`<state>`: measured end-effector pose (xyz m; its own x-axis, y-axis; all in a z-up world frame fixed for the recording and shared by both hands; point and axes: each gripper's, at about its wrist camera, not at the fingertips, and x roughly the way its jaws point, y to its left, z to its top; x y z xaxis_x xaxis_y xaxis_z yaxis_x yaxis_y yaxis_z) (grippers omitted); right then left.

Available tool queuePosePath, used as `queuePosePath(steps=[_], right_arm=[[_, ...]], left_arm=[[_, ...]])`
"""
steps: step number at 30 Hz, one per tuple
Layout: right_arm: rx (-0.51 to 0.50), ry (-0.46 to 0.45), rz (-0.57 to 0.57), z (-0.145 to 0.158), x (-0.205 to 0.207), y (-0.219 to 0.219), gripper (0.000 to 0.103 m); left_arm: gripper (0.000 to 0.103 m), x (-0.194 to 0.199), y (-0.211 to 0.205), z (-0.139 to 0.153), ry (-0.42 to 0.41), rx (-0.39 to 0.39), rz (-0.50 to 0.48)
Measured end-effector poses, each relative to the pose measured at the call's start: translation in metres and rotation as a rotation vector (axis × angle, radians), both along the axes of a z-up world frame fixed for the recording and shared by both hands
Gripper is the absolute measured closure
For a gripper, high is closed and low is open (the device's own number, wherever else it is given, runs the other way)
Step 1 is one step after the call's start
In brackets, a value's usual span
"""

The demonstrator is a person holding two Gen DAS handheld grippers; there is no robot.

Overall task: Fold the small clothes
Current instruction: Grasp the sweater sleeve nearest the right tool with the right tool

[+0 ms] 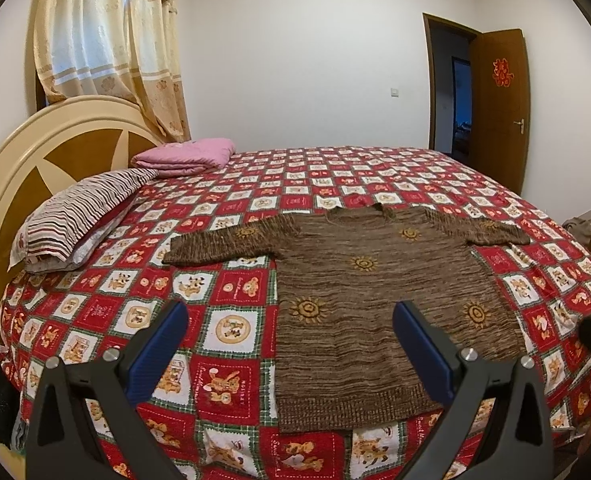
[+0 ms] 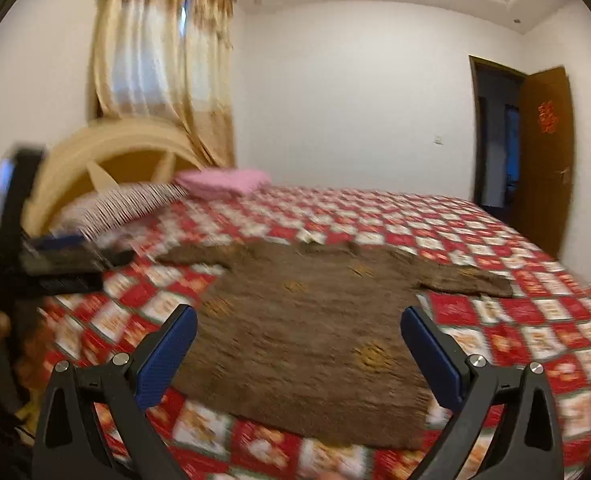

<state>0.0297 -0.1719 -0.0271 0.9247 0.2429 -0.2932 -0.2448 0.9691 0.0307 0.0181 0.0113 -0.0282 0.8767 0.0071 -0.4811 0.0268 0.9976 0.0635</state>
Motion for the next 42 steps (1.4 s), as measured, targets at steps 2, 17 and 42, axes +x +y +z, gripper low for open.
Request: queuePosePath(steps=[2, 17, 42], right_arm=[[0.044, 0.052, 0.03, -0.006, 0.012, -0.01, 0.001], [0.087, 0.34, -0.233, -0.068, 0.109, -0.114, 0.001], [0.236, 0.472, -0.575, -0.082, 0.3, -0.335, 0.028]], left_arm=[[0.0, 0.008, 0.0, -0.004, 0.012, 0.003, 0.006], [0.0, 0.107, -0.012, -0.04, 0.08, 0.04, 0.002], [0.0, 0.304, -0.003, -0.108, 0.271, 0.047, 0.098]])
